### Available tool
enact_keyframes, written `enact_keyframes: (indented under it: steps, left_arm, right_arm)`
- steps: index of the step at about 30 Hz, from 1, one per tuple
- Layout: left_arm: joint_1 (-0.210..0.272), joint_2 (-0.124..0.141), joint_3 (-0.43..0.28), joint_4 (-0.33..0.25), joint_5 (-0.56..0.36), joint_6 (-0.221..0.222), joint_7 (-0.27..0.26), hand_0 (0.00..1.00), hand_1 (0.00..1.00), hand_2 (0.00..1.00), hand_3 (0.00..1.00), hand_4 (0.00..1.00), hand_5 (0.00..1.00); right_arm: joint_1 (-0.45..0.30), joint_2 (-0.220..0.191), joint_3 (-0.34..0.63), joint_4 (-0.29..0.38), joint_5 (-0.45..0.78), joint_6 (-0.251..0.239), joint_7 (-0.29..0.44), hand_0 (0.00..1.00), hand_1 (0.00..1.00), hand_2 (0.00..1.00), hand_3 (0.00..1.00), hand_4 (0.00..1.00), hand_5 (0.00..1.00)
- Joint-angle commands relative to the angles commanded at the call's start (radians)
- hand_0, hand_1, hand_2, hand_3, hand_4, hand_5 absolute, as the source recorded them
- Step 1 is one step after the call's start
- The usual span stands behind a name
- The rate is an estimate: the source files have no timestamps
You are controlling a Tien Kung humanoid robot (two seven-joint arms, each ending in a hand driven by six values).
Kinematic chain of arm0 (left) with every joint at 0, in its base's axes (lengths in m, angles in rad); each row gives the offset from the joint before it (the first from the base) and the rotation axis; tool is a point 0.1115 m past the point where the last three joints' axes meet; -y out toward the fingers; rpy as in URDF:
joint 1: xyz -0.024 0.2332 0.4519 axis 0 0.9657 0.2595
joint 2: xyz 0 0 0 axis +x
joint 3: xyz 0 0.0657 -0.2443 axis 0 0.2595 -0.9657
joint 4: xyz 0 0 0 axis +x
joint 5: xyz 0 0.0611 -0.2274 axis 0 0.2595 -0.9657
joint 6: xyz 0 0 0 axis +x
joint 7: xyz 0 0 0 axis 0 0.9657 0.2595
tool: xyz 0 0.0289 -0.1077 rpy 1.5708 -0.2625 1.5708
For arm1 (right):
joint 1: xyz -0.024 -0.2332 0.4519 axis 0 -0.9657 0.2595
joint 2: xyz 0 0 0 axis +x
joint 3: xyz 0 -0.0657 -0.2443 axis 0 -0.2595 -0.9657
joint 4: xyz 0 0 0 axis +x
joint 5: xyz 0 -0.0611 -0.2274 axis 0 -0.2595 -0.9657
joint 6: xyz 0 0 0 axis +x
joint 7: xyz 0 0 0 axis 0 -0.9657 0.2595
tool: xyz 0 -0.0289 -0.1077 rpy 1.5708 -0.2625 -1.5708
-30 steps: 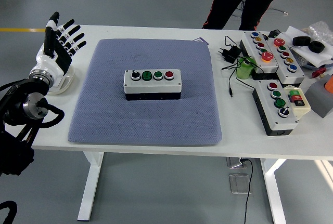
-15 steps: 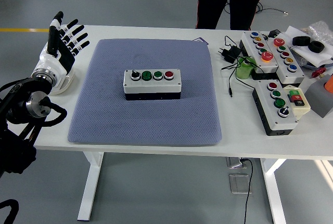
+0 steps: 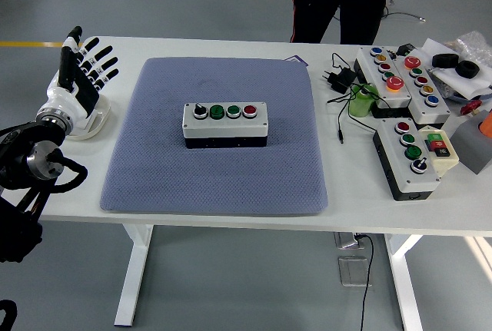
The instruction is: Pick up the button,place it on the desk,press the button,press the button
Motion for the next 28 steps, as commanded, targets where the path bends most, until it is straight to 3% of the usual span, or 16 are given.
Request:
enact_keyframes:
  steps: [7,16,20,22,25,28]
  left_arm:
    - [0.055,0.004,-0.071,-0.035,0.074,-0.113,0.036,0.852,0.835,0.848,0.924,0.737,0.998]
    - [0.145,-0.004,-0.157,-0.144,0.246,-0.162,0.043,0.853,0.836,0.847,0.915,0.740,0.998]
    - [0.170,-0.012,-0.168,-0.172,0.286,-0.171,0.041,0.847,0.834,0.847,0.911,0.732,0.998]
    - [0.182,-0.022,-0.178,-0.185,0.297,-0.149,0.027,0.847,0.834,0.847,0.911,0.732,0.998]
    - [0.207,-0.052,-0.218,-0.213,0.300,-0.121,0.012,0.849,0.836,0.854,0.921,0.729,0.998]
    - [0.227,-0.070,-0.244,-0.237,0.312,-0.120,0.015,0.849,0.836,0.854,0.921,0.729,0.998]
  right_arm:
    - [0.003,0.000,0.002,0.000,-0.008,0.000,0.000,0.650,0.508,0.549,0.588,0.265,0.373]
    - [0.016,0.001,0.010,0.000,-0.010,0.002,0.008,0.650,0.508,0.549,0.588,0.265,0.373]
    - [0.018,0.001,0.012,0.000,-0.012,0.004,0.009,0.650,0.508,0.549,0.588,0.265,0.374]
    - [0.019,0.001,0.012,0.000,-0.014,0.004,0.009,0.650,0.508,0.549,0.588,0.265,0.374]
    - [0.019,0.001,0.013,0.000,-0.017,0.004,0.007,0.650,0.508,0.549,0.588,0.265,0.374]
    - [0.019,0.001,0.013,0.000,-0.018,0.004,0.007,0.650,0.508,0.549,0.588,0.265,0.374]
